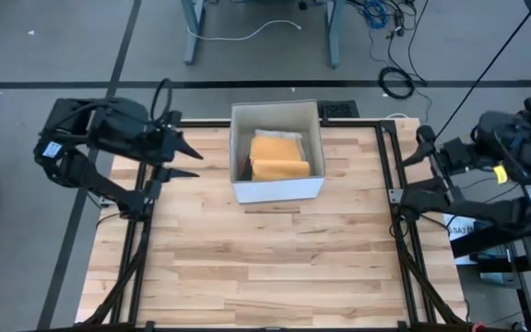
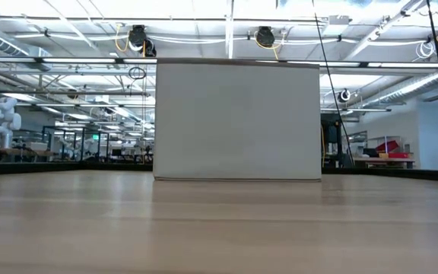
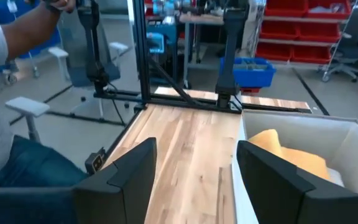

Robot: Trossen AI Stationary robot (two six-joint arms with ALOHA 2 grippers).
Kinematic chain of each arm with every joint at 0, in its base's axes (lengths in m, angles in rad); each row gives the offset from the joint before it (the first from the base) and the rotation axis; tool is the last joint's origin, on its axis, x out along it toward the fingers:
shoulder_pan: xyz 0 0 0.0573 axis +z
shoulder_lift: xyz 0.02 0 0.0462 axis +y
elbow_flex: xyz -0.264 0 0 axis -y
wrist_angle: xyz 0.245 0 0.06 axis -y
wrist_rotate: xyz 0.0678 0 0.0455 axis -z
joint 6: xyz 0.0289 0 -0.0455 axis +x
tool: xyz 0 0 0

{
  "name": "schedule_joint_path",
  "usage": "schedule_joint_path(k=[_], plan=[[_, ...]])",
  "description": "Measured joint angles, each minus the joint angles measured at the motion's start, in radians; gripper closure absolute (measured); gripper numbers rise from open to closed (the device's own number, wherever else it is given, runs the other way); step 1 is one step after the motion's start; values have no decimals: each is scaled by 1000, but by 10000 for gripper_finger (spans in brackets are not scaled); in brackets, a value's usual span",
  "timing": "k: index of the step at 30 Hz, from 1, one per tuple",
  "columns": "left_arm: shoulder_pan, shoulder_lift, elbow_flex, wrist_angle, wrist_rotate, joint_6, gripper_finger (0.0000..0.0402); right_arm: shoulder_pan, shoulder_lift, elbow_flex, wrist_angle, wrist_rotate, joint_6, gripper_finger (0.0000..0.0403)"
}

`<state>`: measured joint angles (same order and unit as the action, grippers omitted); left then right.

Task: Fold towel
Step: Return to Home Position

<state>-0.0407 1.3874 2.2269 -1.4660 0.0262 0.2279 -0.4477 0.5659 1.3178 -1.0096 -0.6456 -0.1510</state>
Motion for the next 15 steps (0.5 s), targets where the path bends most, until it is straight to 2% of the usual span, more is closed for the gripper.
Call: schedule_joint_path(k=[7,11,15], plan=[[-35,-51,-34,-24,-65,-68,211,0,-241,-371,256,-9,93,190],[-40,-131,-159,-16,-116,-114,211,0,-338,-553,387,-15,127,190],[-39,-252,-343,70,-130,-171,211,0,-401,-683,489,-17,149,190]])
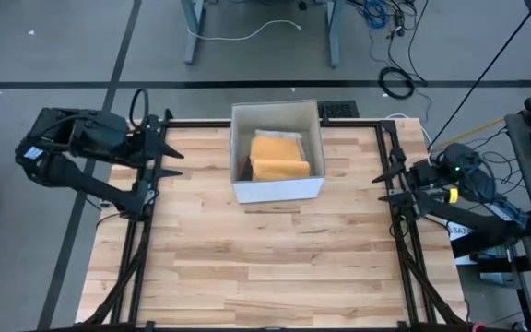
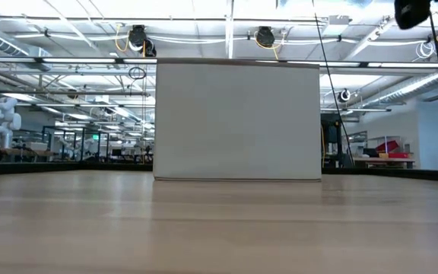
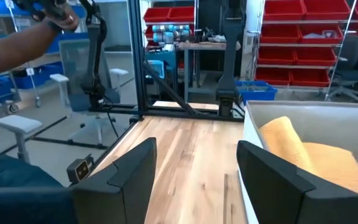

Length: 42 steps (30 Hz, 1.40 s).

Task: Fold towel
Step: Return to Home Position

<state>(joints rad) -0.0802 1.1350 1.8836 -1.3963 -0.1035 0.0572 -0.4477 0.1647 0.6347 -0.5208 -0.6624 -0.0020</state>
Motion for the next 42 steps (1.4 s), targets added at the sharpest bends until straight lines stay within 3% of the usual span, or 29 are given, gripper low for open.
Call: schedule_joint_path(k=[4,11,19,28,36,42], plan=[[-3,-140,-222,139,-2,-32,212,0,-33,-98,106,-1,29,190],[-3,-362,-615,533,-2,-39,212,6,-44,-213,264,-1,57,190],[-4,-470,-980,852,-2,-55,212,43,-44,-364,514,10,122,190],[-4,-531,-1286,1131,68,-69,212,99,-44,-480,562,44,128,190],[-4,-686,-1574,1394,65,-90,211,137,-44,-550,659,49,104,190],[-4,-792,-1690,1445,48,-117,211,136,-44,-602,697,78,106,190]])
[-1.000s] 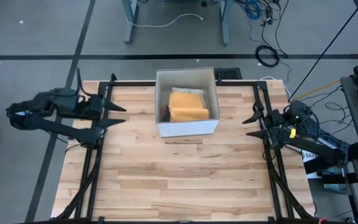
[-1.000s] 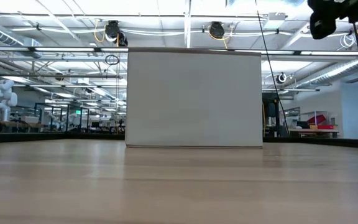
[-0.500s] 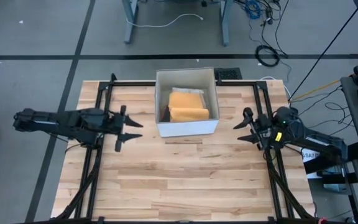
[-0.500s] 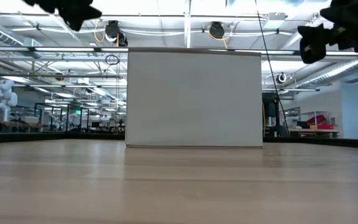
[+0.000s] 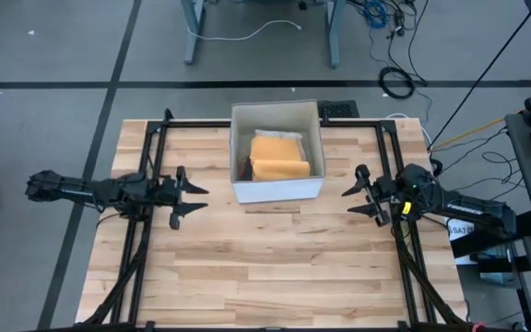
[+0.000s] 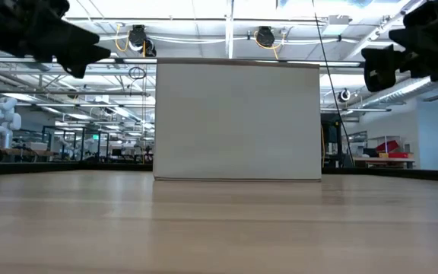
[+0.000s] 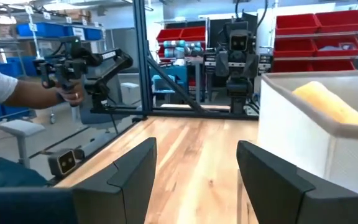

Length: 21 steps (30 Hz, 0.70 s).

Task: Fold towel
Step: Return to Home Position

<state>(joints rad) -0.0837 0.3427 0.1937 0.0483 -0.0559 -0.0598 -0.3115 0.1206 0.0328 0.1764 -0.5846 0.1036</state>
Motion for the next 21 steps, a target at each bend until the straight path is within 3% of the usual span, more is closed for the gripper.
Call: schedule_joint_path(k=[14,21], plan=[[0,-204,-186,16,-15,-13,211,0,0,-19,30,37,20,190],[0,-224,-186,-14,-21,-15,211,0,0,-19,30,36,85,190]])
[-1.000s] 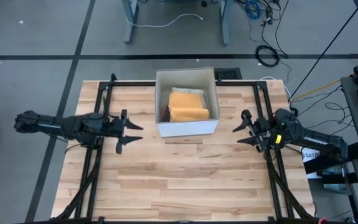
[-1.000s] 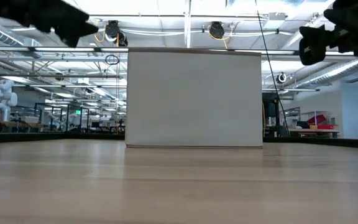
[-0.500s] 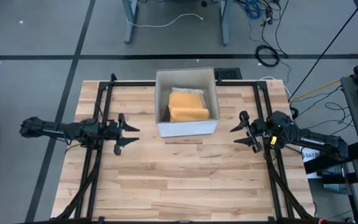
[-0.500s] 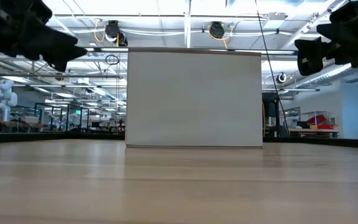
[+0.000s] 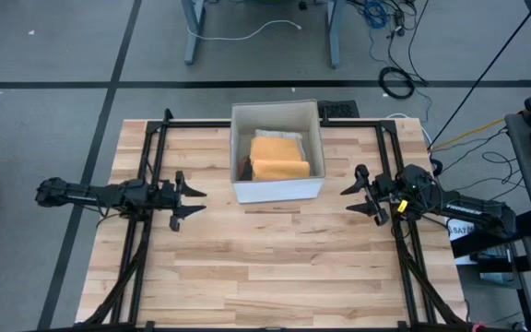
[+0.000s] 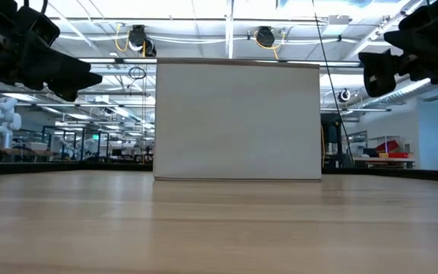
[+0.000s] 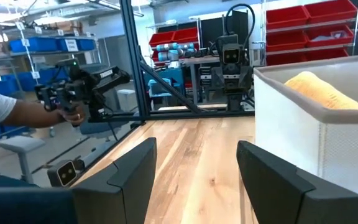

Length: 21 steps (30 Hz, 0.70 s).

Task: Fold towel
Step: Return to Home Position

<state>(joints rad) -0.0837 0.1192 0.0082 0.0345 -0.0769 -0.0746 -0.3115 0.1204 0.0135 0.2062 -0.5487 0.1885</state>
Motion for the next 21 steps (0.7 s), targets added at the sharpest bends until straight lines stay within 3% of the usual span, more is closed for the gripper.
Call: schedule_joint_path(k=[21], plan=[[0,0,0,-9,0,108,211,-1,0,0,-1,0,-9,190]])
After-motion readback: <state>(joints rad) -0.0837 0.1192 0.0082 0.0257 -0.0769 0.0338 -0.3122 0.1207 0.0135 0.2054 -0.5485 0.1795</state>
